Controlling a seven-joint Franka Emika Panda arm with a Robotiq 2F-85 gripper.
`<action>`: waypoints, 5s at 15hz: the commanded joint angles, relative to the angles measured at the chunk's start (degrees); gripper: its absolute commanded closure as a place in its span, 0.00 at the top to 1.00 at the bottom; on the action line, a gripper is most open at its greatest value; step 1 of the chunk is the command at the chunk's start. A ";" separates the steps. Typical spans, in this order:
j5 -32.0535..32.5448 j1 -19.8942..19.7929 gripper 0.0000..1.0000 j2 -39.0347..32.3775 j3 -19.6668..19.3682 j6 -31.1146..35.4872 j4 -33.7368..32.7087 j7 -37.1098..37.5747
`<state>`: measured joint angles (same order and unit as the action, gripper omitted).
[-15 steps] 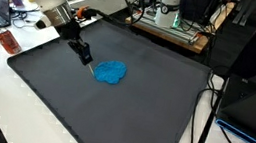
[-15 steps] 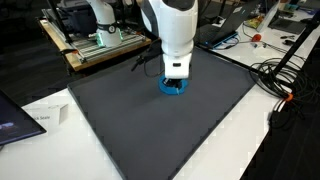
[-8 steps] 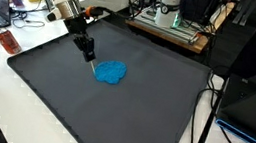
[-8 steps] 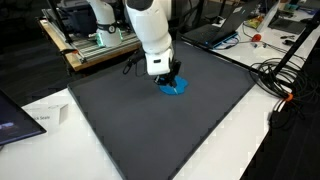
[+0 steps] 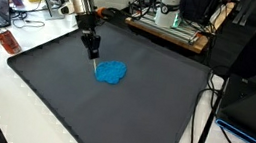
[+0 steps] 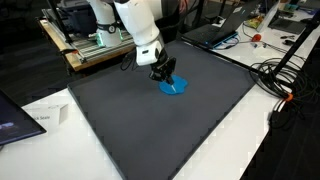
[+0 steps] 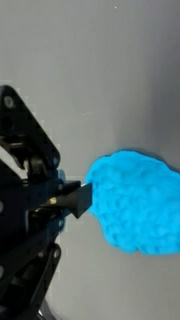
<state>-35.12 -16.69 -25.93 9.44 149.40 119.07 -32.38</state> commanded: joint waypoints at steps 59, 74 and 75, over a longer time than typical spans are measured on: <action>-80.11 1.62 0.03 8.89 42.00 75.20 11.06 -58.94; -92.22 10.18 0.03 7.14 26.74 74.58 -6.08 -82.93; -92.82 5.52 0.03 5.35 31.05 74.34 -7.24 -84.68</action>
<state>-122.73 -7.10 -18.59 38.69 226.34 116.09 -109.11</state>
